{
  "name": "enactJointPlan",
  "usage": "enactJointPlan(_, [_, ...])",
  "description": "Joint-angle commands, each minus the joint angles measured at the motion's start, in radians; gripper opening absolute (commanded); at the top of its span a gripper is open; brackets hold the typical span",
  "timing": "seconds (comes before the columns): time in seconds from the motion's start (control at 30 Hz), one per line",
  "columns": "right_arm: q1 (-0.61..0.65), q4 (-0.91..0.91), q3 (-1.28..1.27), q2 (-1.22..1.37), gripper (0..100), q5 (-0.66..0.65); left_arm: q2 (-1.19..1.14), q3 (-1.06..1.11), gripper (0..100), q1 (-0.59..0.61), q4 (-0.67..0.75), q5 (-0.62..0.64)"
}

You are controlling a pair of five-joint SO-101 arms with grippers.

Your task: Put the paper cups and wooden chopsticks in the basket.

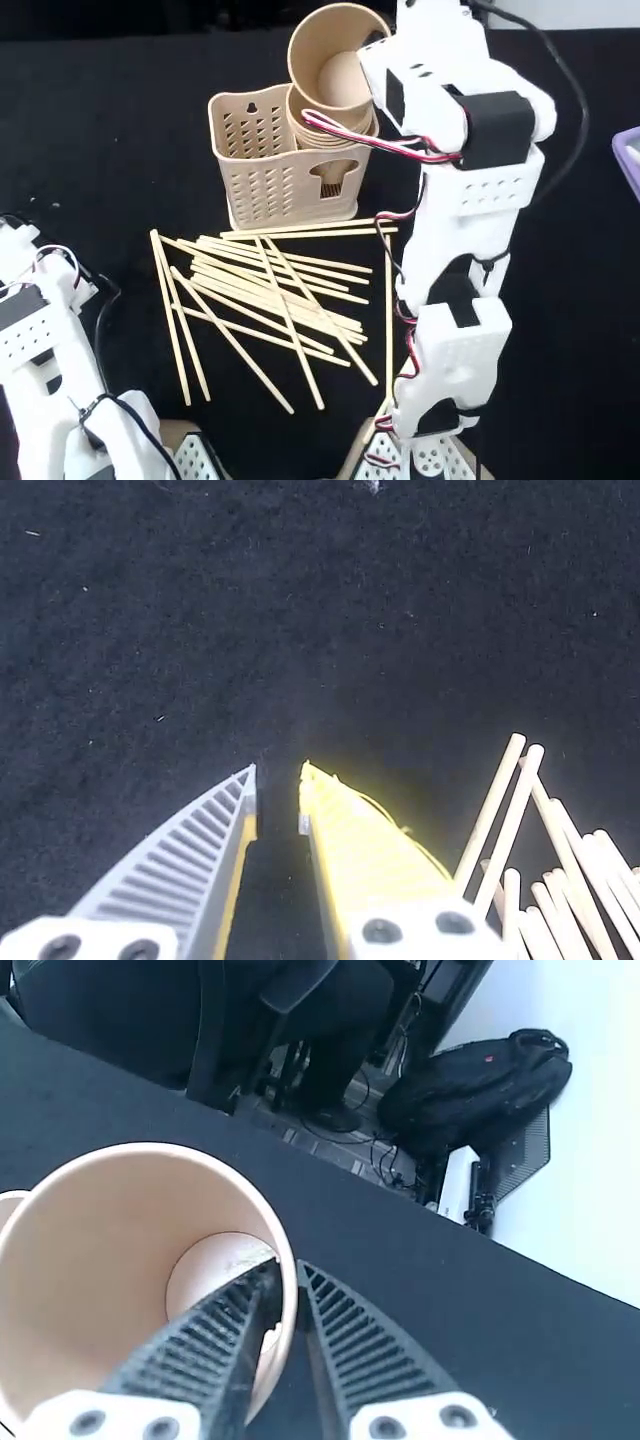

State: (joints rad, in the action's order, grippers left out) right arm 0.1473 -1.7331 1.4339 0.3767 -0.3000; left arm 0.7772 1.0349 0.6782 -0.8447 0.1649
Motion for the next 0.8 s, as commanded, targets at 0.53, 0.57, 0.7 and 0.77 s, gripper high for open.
enactJointPlan(0.53, [0.043,-0.023,0.013,0.096,1.1,0.066,0.025,-0.015,8,-0.01,0.0,0.002])
enactJointPlan(0.57, [0.041,-0.025,0.013,0.105,1.1,0.087,0.025,-0.015,8,-0.01,0.0,0.002])
enactJointPlan(0.7, [0.017,-0.026,0.013,0.134,1.1,0.163,0.025,-0.015,8,-0.008,0.0,0.002])
enactJointPlan(0.77, [0.014,-0.026,0.013,0.147,1.3,0.189,0.025,-0.015,8,-0.008,-0.002,0.002])
